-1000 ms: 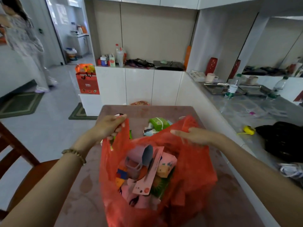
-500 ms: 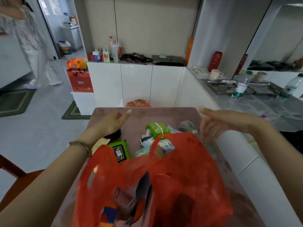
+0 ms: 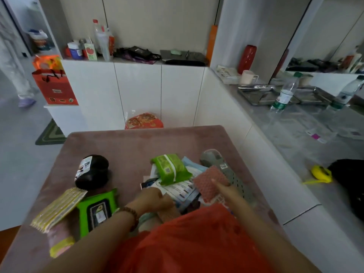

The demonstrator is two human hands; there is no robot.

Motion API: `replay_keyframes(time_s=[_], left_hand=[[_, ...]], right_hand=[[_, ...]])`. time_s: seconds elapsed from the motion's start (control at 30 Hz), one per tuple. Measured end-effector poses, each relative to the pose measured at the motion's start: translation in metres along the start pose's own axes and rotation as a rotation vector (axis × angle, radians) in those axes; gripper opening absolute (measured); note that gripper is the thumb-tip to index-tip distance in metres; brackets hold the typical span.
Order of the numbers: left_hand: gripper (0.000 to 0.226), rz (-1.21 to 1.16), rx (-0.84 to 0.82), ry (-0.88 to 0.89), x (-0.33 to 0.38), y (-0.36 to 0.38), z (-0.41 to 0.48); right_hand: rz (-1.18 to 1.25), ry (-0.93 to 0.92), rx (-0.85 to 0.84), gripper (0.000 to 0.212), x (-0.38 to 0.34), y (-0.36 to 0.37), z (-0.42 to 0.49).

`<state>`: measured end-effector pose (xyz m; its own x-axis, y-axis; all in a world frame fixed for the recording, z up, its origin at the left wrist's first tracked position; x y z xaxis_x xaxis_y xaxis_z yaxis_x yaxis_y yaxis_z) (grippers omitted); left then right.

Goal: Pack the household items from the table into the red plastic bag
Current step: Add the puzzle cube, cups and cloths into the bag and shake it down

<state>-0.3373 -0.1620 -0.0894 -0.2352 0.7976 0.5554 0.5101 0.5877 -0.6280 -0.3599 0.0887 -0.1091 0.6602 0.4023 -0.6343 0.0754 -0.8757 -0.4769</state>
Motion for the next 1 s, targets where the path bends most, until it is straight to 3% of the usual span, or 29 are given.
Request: replay_keyframes(time_s=[0.07, 0.13, 0.23, 0.3, 0.4, 0.53, 0.7, 0.83, 0.93, 1.0], left_hand=[[0.044, -0.004, -0.006, 0.031, 0.000, 0.002, 0.005], [0.039, -0.178, 0.021, 0.082, -0.001, -0.005, 0.010], [0.025, -0.563, 0.173, 0.184, 0.002, -0.032, 0.009], [0.015, -0.732, 0.209, 0.174, 0.004, -0.048, 0.005], [0.019, -0.789, 0.235, 0.183, 0.008, -0.062, 0.003], [0.027, -0.729, 0.211, 0.181, 0.011, -0.068, 0.007], [0.050, -0.699, 0.293, 0.252, 0.014, -0.079, 0.024], [0.065, -0.923, 0.248, 0.228, 0.028, -0.073, 0.036], [0.074, -1.199, 0.275, 0.134, 0.029, -0.077, 0.053], [0.071, -1.184, 0.240, 0.089, 0.021, -0.076, 0.062]], right_hand=[[0.124, 0.044, 0.005, 0.058, 0.003, 0.006, 0.011], [0.167, 0.028, 0.000, 0.034, 0.000, 0.008, 0.010], [0.242, -0.090, -0.027, 0.032, -0.015, 0.003, -0.004], [0.348, -0.269, -0.140, 0.028, -0.030, 0.000, -0.016], [0.336, -0.463, -0.279, 0.022, -0.053, 0.003, -0.038], [0.324, -0.541, -0.166, 0.012, -0.072, 0.012, -0.045], [0.282, -0.466, -0.309, 0.026, -0.082, 0.024, -0.035], [0.217, -0.400, -0.538, 0.038, -0.088, 0.056, -0.027], [0.336, -0.313, -0.413, 0.058, -0.109, 0.057, 0.002], [0.399, -0.280, -0.359, 0.062, -0.124, 0.050, 0.029]])
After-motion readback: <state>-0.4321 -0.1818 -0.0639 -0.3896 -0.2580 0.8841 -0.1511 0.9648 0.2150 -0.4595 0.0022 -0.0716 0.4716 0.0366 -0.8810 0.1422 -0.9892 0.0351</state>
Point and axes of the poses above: each hand's wrist, its own z-axis towards the middle knuckle, its own y-axis out of the palm, x = y × z, the point moved 1 cm from there along z, towards the middle knuckle, and after that the axes turned 15 degrees about -z, right-handed, at the moved point
